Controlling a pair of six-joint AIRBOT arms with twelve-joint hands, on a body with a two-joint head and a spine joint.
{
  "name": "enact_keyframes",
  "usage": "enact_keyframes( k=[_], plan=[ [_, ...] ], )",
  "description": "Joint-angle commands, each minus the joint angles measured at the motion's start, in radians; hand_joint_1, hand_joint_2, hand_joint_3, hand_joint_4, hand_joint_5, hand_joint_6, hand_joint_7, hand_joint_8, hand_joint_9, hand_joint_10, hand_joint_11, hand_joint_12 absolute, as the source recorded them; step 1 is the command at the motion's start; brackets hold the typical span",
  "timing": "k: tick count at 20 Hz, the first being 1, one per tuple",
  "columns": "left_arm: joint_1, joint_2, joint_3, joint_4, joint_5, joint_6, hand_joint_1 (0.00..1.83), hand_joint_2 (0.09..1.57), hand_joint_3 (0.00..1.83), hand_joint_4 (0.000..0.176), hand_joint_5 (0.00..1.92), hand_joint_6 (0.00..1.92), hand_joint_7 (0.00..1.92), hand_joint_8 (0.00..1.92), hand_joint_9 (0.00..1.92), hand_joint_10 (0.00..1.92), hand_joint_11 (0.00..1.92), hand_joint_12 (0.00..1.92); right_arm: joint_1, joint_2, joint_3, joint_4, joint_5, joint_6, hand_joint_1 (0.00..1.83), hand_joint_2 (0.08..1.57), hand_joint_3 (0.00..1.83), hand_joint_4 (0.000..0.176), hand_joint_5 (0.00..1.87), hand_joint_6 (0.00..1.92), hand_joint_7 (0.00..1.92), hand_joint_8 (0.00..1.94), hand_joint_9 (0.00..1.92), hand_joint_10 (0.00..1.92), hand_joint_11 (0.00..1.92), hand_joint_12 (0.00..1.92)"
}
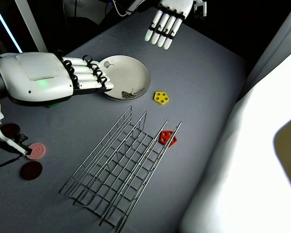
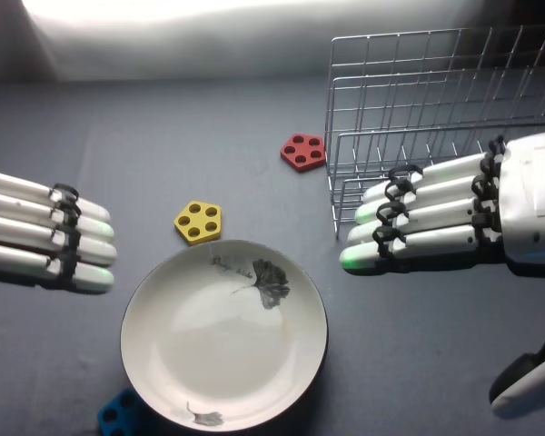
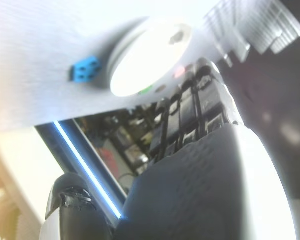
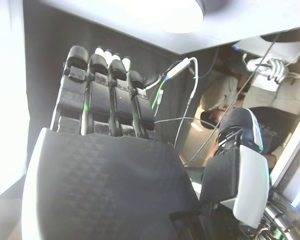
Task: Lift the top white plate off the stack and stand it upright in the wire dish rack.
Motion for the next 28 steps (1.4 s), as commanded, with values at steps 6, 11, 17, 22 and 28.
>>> enact_keyframes(
  k=[6, 11, 17, 22, 28],
  plan=[
    [-0.055, 0.012, -0.062, -0.019, 0.003, 0.055, 0.08, 0.92, 0.00, 0.000, 0.08, 0.00, 0.09, 0.01, 0.08, 0.01, 0.13, 0.04, -0.001, 0.003, -0.029, 0.079, 0.080, 0.002, 0.14, 0.98, 0.01, 0.000, 0.11, 0.00, 0.16, 0.00, 0.17, 0.00, 0.17, 0.02],
    [-0.093, 0.011, -0.094, 0.024, 0.030, 0.092, 0.08, 0.93, 0.00, 0.000, 0.07, 0.00, 0.07, 0.00, 0.07, 0.00, 0.12, 0.04, 0.020, 0.002, -0.040, 0.099, 0.057, 0.002, 0.16, 0.97, 0.00, 0.000, 0.10, 0.00, 0.14, 0.00, 0.16, 0.00, 0.16, 0.01],
    [-0.114, 0.003, -0.132, 0.066, 0.074, 0.114, 0.09, 0.92, 0.00, 0.000, 0.07, 0.00, 0.09, 0.00, 0.08, 0.01, 0.14, 0.04, 0.021, -0.018, -0.021, 0.132, 0.053, 0.002, 0.16, 0.95, 0.00, 0.000, 0.15, 0.00, 0.19, 0.00, 0.20, 0.00, 0.20, 0.02],
    [-0.115, -0.012, -0.137, 0.100, 0.113, 0.115, 0.10, 0.92, 0.00, 0.000, 0.08, 0.01, 0.12, 0.01, 0.12, 0.02, 0.14, 0.03, -0.003, -0.019, 0.001, 0.125, 0.055, 0.001, 0.11, 0.95, 0.00, 0.000, 0.10, 0.00, 0.13, 0.00, 0.15, 0.00, 0.17, 0.00],
    [-0.108, -0.030, -0.139, 0.138, 0.136, 0.117, 0.09, 0.92, 0.00, 0.000, 0.10, 0.00, 0.13, 0.00, 0.13, 0.00, 0.13, 0.02, -0.024, -0.017, 0.002, 0.168, 0.070, 0.001, 0.14, 0.95, 0.00, 0.000, 0.12, 0.00, 0.16, 0.00, 0.17, 0.01, 0.17, 0.00]
  ],
)
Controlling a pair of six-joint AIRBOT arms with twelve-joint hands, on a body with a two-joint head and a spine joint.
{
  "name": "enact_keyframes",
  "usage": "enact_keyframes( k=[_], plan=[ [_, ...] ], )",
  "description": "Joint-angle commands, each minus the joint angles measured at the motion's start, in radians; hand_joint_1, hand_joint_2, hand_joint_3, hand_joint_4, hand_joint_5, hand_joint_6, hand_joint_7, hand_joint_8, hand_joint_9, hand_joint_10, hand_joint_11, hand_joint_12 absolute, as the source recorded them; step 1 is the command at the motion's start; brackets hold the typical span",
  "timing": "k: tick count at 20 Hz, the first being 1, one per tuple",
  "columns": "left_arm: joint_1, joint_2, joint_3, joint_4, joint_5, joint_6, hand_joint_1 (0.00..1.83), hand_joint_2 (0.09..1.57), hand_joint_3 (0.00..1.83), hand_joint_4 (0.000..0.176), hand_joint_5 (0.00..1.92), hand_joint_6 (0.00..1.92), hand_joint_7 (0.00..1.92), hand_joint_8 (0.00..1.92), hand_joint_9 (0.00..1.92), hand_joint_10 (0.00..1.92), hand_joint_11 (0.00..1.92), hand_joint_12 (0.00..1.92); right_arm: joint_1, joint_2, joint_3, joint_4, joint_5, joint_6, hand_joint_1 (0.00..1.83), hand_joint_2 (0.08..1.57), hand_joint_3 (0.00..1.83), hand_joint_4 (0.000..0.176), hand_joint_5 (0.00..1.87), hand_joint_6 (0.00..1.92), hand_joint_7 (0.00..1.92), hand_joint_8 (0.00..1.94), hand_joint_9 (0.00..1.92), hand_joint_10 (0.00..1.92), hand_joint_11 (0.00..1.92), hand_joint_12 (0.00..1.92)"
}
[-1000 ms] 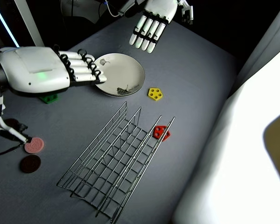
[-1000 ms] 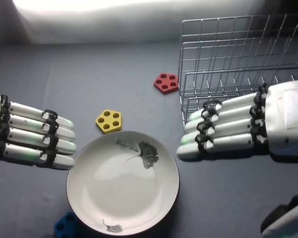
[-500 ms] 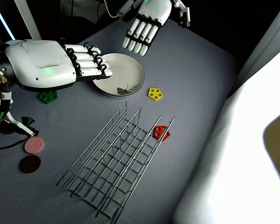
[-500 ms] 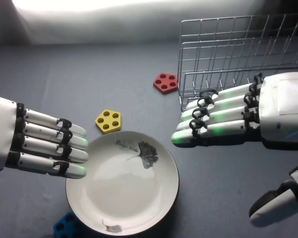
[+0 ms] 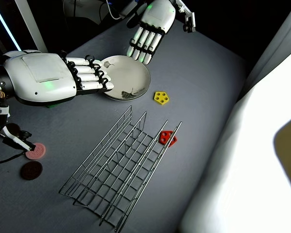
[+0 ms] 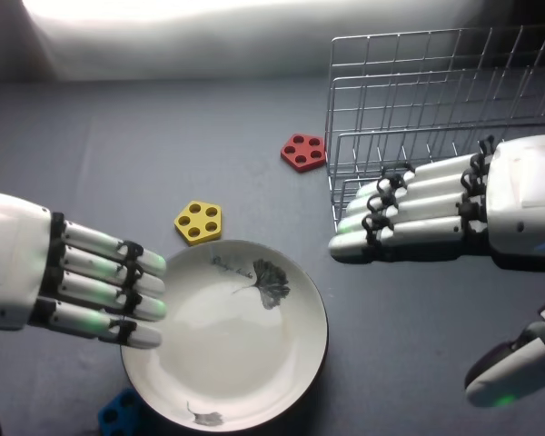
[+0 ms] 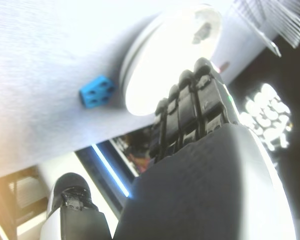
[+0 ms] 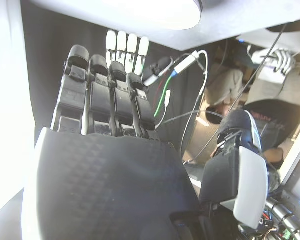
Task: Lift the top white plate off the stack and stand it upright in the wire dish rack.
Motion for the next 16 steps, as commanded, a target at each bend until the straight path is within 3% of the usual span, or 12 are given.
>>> enact_keyframes(
  k=[1, 16],
  plan=[
    [-0.020, -0.003, -0.004, -0.064, -0.055, 0.004, 0.09, 0.93, 0.00, 0.000, 0.11, 0.00, 0.14, 0.00, 0.14, 0.01, 0.15, 0.03, -0.003, 0.014, -0.006, 0.065, 0.078, 0.002, 0.13, 0.95, 0.00, 0.000, 0.13, 0.00, 0.17, 0.01, 0.18, 0.01, 0.18, 0.01],
    [-0.021, -0.039, -0.008, -0.040, -0.015, 0.015, 0.10, 0.93, 0.00, 0.000, 0.10, 0.00, 0.13, 0.00, 0.13, 0.00, 0.14, 0.02, -0.017, 0.017, -0.021, 0.111, 0.078, -0.002, 0.17, 0.95, 0.00, 0.000, 0.13, 0.01, 0.16, 0.01, 0.17, 0.01, 0.20, 0.01]
  ],
)
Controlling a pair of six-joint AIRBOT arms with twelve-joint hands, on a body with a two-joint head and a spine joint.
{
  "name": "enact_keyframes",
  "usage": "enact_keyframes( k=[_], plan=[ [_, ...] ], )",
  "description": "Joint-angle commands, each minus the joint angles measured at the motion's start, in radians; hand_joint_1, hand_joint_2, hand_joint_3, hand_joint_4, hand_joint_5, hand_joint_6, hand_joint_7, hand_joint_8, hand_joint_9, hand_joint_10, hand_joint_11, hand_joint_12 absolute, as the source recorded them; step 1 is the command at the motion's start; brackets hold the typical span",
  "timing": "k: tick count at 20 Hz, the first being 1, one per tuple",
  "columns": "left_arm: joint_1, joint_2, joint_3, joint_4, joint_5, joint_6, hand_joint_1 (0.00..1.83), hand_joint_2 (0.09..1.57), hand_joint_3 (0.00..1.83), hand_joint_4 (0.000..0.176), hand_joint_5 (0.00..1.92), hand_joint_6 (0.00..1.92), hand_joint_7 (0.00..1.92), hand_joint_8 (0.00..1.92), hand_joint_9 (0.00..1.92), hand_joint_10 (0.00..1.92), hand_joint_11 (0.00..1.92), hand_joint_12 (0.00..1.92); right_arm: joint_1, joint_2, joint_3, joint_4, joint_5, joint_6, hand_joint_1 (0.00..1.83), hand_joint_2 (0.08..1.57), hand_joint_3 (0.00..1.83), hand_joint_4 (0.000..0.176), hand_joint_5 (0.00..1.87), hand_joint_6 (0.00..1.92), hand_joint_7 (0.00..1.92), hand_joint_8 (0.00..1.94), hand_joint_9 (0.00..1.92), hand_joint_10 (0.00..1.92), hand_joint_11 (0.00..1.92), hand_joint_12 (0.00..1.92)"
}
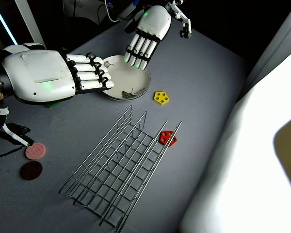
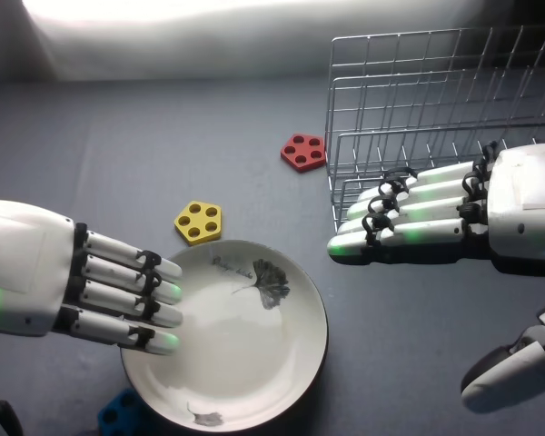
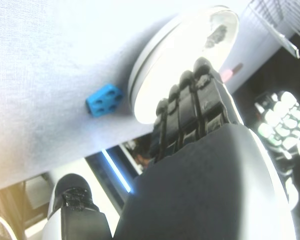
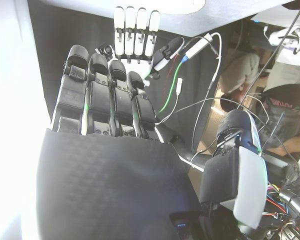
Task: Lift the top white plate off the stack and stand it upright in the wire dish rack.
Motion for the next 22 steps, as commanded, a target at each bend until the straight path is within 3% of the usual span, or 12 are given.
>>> enact_keyframes(
  k=[1, 9, 13, 16, 22],
  plan=[
    [-0.010, -0.002, -0.007, -0.061, -0.059, 0.006, 0.08, 0.93, 0.00, 0.000, 0.09, 0.00, 0.12, 0.00, 0.12, 0.00, 0.14, 0.02, 0.007, 0.012, 0.001, 0.058, 0.084, 0.001, 0.14, 0.95, 0.00, 0.000, 0.12, 0.00, 0.14, 0.00, 0.16, 0.00, 0.18, 0.01],
    [0.018, -0.017, -0.005, -0.071, -0.045, 0.014, 0.08, 0.93, 0.00, 0.000, 0.07, 0.01, 0.09, 0.01, 0.08, 0.01, 0.13, 0.01, 0.007, 0.012, 0.018, 0.068, 0.084, -0.007, 0.09, 0.97, 0.01, 0.000, 0.08, 0.00, 0.12, 0.00, 0.13, 0.00, 0.14, 0.00],
    [0.042, -0.025, -0.005, -0.080, -0.035, 0.024, 0.09, 0.93, 0.00, 0.000, 0.06, 0.00, 0.08, 0.00, 0.08, 0.00, 0.11, 0.00, 0.007, 0.012, 0.020, 0.084, 0.087, -0.007, 0.17, 0.95, 0.00, 0.000, 0.11, 0.01, 0.15, 0.01, 0.17, 0.01, 0.17, 0.01],
    [0.053, -0.032, -0.003, -0.085, -0.029, 0.029, 0.11, 0.92, 0.00, 0.000, 0.10, 0.01, 0.12, 0.01, 0.11, 0.01, 0.13, 0.01, 0.007, 0.012, 0.026, 0.088, 0.094, -0.007, 0.11, 0.97, 0.00, 0.000, 0.10, 0.01, 0.14, 0.01, 0.15, 0.01, 0.15, 0.01],
    [0.073, -0.050, 0.006, -0.085, -0.012, 0.033, 0.09, 0.93, 0.00, 0.000, 0.09, 0.01, 0.12, 0.01, 0.11, 0.01, 0.12, 0.01, 0.007, 0.012, 0.042, 0.098, 0.122, -0.007, 0.17, 0.96, 0.00, 0.000, 0.15, 0.02, 0.18, 0.01, 0.18, 0.01, 0.19, 0.02]
  ],
)
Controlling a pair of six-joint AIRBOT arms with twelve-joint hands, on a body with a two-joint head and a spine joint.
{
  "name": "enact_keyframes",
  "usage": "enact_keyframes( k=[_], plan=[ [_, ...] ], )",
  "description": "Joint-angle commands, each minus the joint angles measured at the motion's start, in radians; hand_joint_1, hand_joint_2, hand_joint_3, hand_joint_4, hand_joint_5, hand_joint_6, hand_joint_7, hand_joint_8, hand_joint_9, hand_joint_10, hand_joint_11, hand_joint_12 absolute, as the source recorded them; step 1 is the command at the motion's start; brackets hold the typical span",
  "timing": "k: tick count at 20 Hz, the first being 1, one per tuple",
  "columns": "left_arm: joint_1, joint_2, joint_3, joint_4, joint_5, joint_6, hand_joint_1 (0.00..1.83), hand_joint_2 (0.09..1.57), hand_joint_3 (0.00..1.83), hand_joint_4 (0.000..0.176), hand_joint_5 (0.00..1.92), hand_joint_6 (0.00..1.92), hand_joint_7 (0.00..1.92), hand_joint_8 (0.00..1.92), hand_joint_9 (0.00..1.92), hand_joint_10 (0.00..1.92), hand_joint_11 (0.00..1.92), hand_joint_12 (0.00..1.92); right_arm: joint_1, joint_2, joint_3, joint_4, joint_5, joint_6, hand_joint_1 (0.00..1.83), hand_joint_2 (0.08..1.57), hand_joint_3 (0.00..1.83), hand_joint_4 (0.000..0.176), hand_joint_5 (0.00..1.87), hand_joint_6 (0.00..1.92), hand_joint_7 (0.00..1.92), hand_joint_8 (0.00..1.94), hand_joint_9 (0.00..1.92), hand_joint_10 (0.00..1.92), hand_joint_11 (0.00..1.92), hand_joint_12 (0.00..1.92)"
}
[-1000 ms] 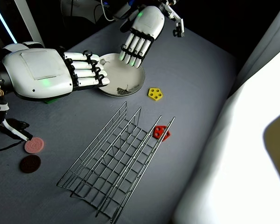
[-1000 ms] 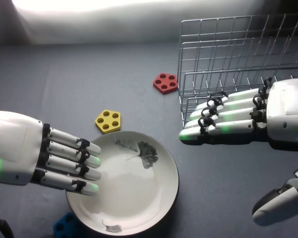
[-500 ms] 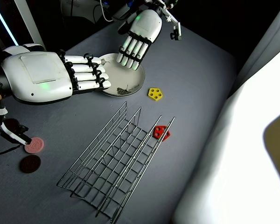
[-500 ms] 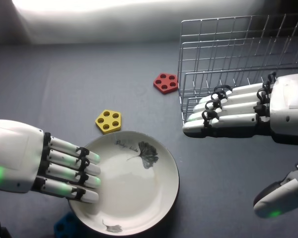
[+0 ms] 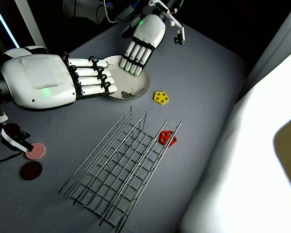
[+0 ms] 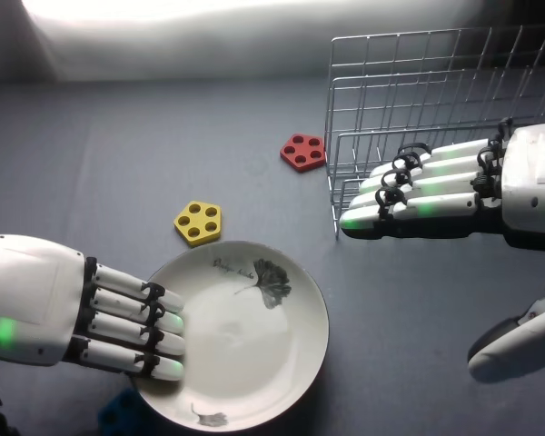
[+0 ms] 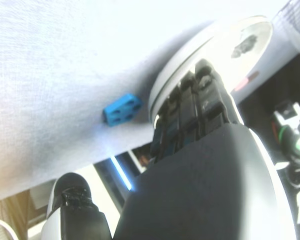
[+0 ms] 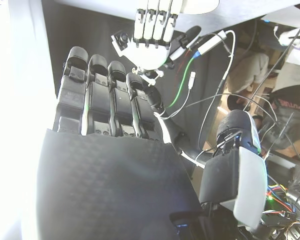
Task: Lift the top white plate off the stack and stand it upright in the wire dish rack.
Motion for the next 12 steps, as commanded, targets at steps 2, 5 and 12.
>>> enact_keyframes(
  k=[2, 5, 12],
  plan=[
    [-0.009, -0.006, -0.003, -0.049, -0.049, 0.002, 0.07, 0.93, 0.00, 0.000, 0.08, 0.01, 0.10, 0.01, 0.09, 0.01, 0.12, 0.01, 0.007, 0.012, 0.009, 0.061, 0.123, -0.005, 0.16, 0.96, 0.00, 0.000, 0.14, 0.01, 0.17, 0.01, 0.18, 0.01, 0.19, 0.02],
    [-0.007, -0.009, 0.002, -0.050, -0.049, 0.003, 0.07, 0.93, 0.00, 0.000, 0.08, 0.01, 0.10, 0.00, 0.10, 0.01, 0.13, 0.01, 0.003, 0.011, -0.005, 0.061, 0.128, -0.165, 0.13, 0.98, 0.01, 0.000, 0.10, 0.00, 0.14, 0.00, 0.16, 0.00, 0.16, 0.00],
    [0.008, -0.018, 0.005, -0.055, -0.042, 0.003, 0.08, 0.93, 0.00, 0.000, 0.09, 0.01, 0.10, 0.00, 0.09, 0.00, 0.14, 0.02, -0.001, 0.007, -0.007, 0.032, 0.125, -0.189, 0.18, 0.96, 0.00, 0.000, 0.15, 0.00, 0.19, 0.00, 0.20, 0.00, 0.20, 0.02]
  ],
)
